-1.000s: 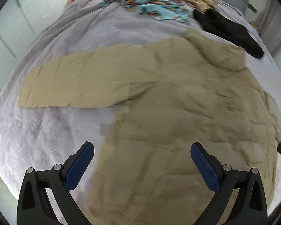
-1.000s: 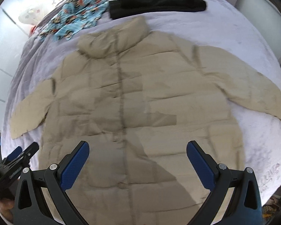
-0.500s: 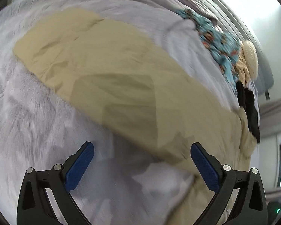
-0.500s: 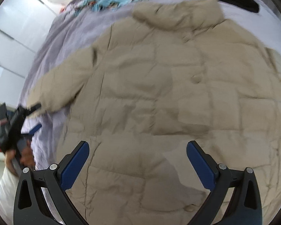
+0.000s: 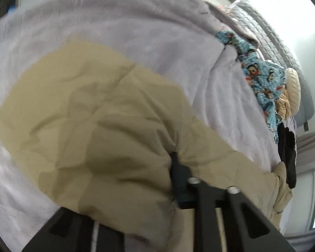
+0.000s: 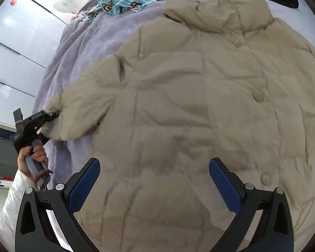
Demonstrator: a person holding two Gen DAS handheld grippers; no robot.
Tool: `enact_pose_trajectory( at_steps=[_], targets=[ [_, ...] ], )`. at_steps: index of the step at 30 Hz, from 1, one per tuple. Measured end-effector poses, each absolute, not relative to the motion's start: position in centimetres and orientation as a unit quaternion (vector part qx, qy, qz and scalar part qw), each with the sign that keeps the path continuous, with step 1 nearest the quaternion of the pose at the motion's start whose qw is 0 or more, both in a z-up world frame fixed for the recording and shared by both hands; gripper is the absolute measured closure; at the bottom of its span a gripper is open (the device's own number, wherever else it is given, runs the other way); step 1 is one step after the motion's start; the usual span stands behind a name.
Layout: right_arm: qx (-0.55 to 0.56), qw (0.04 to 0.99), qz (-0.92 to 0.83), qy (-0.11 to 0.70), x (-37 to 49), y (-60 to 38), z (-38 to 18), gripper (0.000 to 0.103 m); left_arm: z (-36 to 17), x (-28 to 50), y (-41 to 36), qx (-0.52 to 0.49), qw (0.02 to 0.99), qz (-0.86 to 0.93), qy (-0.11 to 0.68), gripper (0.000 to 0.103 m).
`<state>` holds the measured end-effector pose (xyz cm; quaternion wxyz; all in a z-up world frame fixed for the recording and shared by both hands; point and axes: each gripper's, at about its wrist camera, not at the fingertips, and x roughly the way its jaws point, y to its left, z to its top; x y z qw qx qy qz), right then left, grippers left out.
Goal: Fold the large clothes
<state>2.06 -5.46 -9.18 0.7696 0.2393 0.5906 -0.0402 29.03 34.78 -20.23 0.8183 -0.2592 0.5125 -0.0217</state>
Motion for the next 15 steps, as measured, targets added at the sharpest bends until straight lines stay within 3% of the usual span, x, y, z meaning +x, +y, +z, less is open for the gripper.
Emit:
enact_pose_trajectory(
  at_steps=[3,4,5,7,15],
  targets=[
    [0.259,0.774,-0.037,0.576,3.4,-5.2,-9.2,0.007,-17.3,28.4,33.9,-0.237,0.839,-0.041,0.488,0.094],
    [0.268,0.775,-0.033,0.572,4.0,-5.1,-9.3,0.028,-16.0,28.2,33.3,-0.227,0.847,-0.049,0.478,0.094],
    [0.275,0.773,-0.033,0.571,4.8,-4.9,-9.6,0.062,-14.9,27.8,33.1,-0.217,0.855,-0.057,0.469,0.094],
    [0.294,0.766,-0.027,0.571,6.3,-4.4,-10.3,0.084,-12.8,27.1,32.0,-0.189,0.870,-0.075,0.450,0.093],
    [0.371,0.752,0.050,0.543,11.5,-1.7,-14.7,0.086,-5.1,23.4,24.3,-0.122,0.895,-0.169,0.395,0.094]
  ],
)
